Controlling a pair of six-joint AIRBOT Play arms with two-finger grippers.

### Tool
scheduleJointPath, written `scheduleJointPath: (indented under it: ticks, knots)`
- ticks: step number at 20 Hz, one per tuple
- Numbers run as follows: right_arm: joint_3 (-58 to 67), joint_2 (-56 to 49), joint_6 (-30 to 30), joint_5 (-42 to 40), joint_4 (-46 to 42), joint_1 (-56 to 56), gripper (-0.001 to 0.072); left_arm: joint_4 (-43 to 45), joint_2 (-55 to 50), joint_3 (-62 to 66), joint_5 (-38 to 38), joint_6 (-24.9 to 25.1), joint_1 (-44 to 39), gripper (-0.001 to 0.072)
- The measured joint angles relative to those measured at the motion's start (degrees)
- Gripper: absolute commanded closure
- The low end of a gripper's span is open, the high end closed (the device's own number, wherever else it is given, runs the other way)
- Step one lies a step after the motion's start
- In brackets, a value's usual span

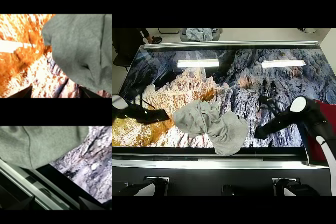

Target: Fold the shirts.

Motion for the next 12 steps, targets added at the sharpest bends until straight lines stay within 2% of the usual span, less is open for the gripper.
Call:
scheduleJointPath:
  ticks: [7,8,9,10,11,12]
  knots:
    - [-9.29,-0.15,-1.62,-3.61,7.10,-0.02,0.0001,-12.68,-6.80,-9.81,11.63,1.18,-2.27,0.0055]
    - [-10.69,-0.15,-1.73,-4.22,8.22,0.00,0.0000,-13.51,-7.74,-10.19,13.14,1.29,-2.91,0.0141]
    - [-12.07,-0.15,-2.12,-4.83,9.66,0.00,0.0000,-14.08,-8.41,-10.45,14.67,1.29,-3.45,0.0320]
    - [-13.62,-0.15,-2.60,-5.79,11.43,0.00,0.0000,-14.60,-8.98,-10.62,16.13,1.27,-3.93,0.0532]
    - [-15.08,-0.15,-2.97,-6.88,13.00,0.24,0.0000,-14.91,-9.35,-10.75,17.27,1.27,-4.22,0.0665]
    - [-16.61,-0.17,-3.32,-8.41,14.47,1.16,-0.0001,-15.13,-9.66,-10.80,18.29,1.27,-4.37,0.0674]
